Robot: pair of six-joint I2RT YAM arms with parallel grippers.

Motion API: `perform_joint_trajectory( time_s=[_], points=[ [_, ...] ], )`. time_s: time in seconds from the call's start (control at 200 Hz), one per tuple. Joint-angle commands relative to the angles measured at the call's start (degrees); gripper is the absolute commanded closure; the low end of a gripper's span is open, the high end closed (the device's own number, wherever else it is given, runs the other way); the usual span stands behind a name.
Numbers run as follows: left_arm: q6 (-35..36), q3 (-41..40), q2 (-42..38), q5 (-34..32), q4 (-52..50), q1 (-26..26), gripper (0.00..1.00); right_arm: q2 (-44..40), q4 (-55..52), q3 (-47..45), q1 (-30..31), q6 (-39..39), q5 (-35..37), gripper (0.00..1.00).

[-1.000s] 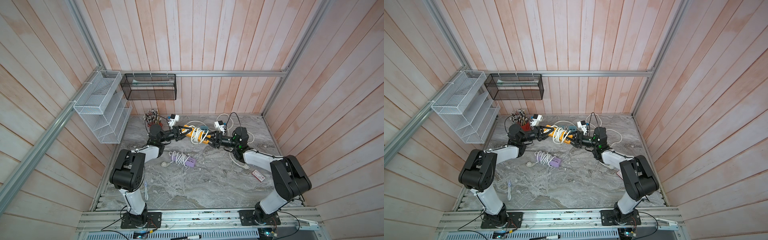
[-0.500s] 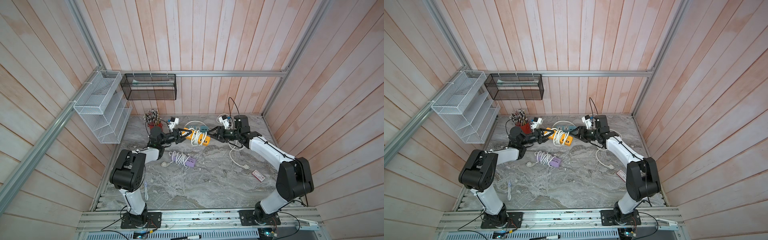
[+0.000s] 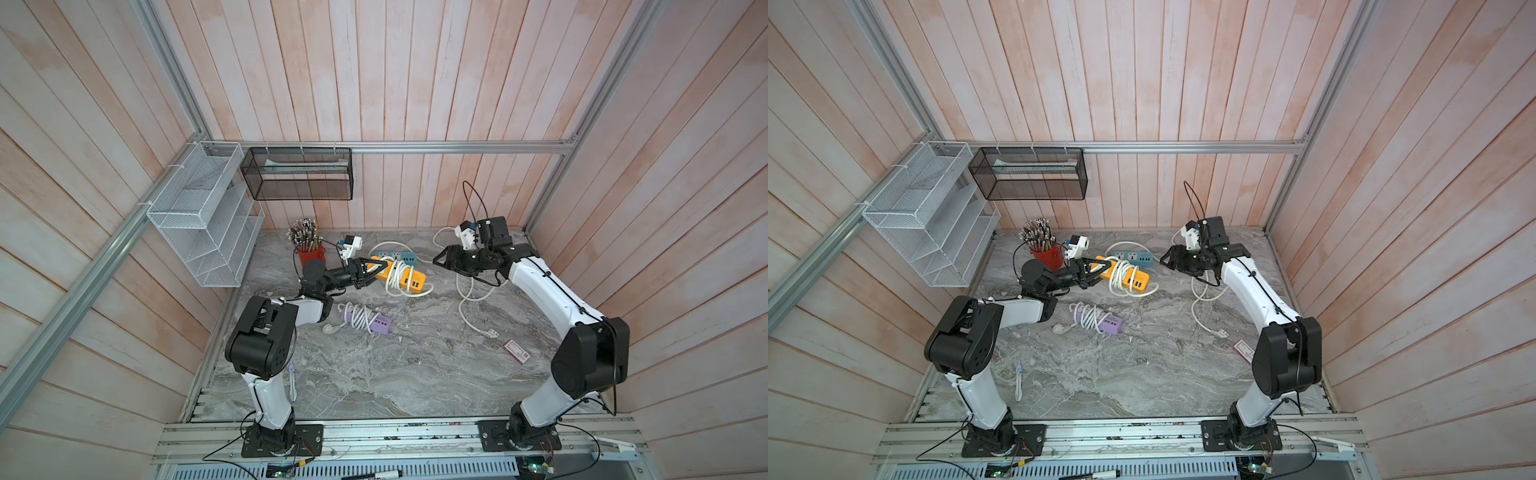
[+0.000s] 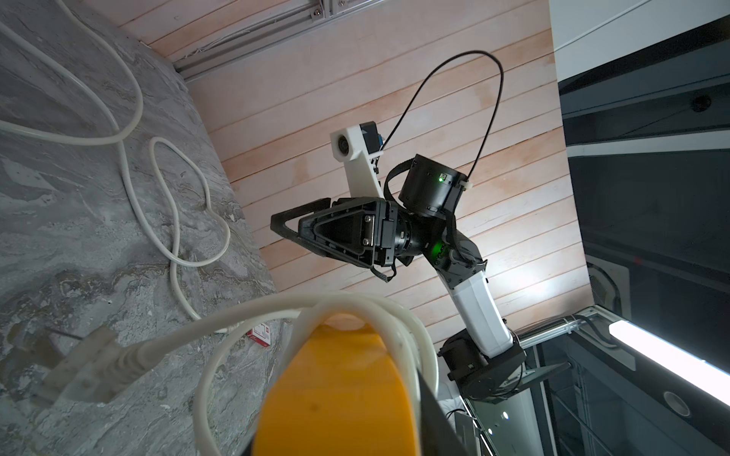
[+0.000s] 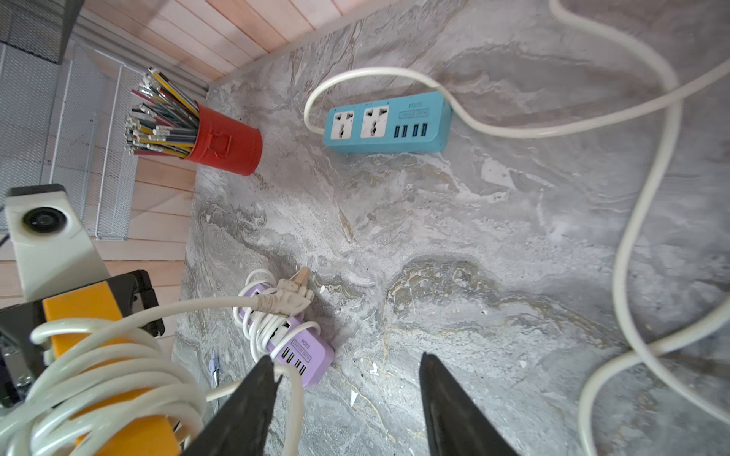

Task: Unwrap the cord wrapped around the power strip
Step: Unwrap the power cord from the power strip.

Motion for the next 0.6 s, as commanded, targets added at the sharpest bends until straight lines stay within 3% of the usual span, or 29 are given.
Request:
perform_joint_trajectory(
  time_s=[0.0,0.155,0.32,0.46,0.595],
  points=[
    [-5.08,3.44,-0.13,-3.15,7.16,0.55,1.00,-3.93,3.64,-3.92,-2.51,0.09,-3.45,0.40],
    [-5.07,6.09,-1.23,-3.79,3.74,0.59,1.00,-6.66,20.66,-15.23,-4.84,7.13,-17.43,0.40],
    [-6.19,8.31,-2.39,-3.96,1.32,0.54,1.00,-4.60,41.74,-22.72,-4.36,19.88,-29.92,0.40],
    [-8.38,9.50,-3.67,-4.19,0.24,0.59,1.00,-4.52,35.44,-20.32,-2.93,10.09,-24.14,0.40],
    [-8.45,10.02,-5.53,-4.21,-2.89,0.28,1.00,-3.44,38.54,-20.44,-3.10,8.51,-23.70,0.41]
  ],
)
